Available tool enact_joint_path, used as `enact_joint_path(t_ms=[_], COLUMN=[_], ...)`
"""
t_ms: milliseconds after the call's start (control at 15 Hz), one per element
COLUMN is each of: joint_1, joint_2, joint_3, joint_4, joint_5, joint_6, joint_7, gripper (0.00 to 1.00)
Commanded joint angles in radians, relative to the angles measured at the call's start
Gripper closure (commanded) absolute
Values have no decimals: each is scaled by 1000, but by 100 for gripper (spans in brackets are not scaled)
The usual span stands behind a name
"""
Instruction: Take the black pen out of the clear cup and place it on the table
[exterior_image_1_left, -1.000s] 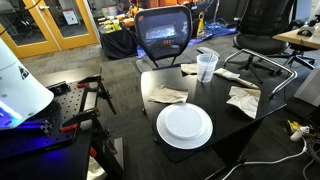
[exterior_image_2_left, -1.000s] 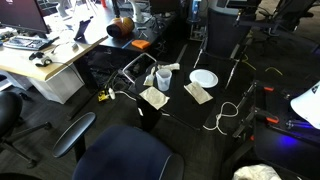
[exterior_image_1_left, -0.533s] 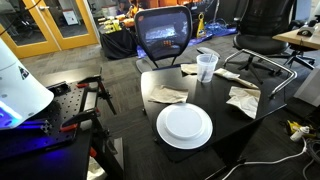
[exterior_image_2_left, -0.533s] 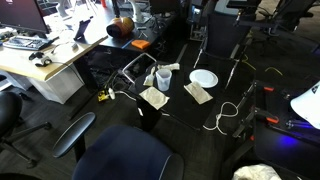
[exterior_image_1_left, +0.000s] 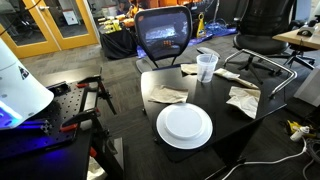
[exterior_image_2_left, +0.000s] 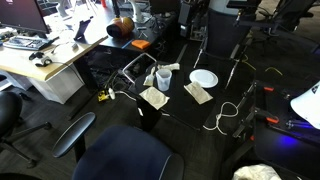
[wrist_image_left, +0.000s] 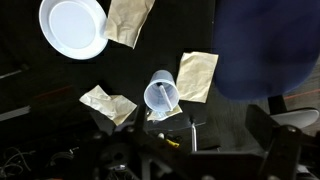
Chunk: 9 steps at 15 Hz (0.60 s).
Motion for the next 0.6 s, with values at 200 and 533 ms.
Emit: enact_joint_path(t_ms=[200,533], joint_1=[24,26], joint_2=[49,59], joint_3=[-62,-70], joint_4=[1,2], joint_5=[-51,-57], joint_6=[1,1], joint_7=[-1,-1], gripper=[0,0])
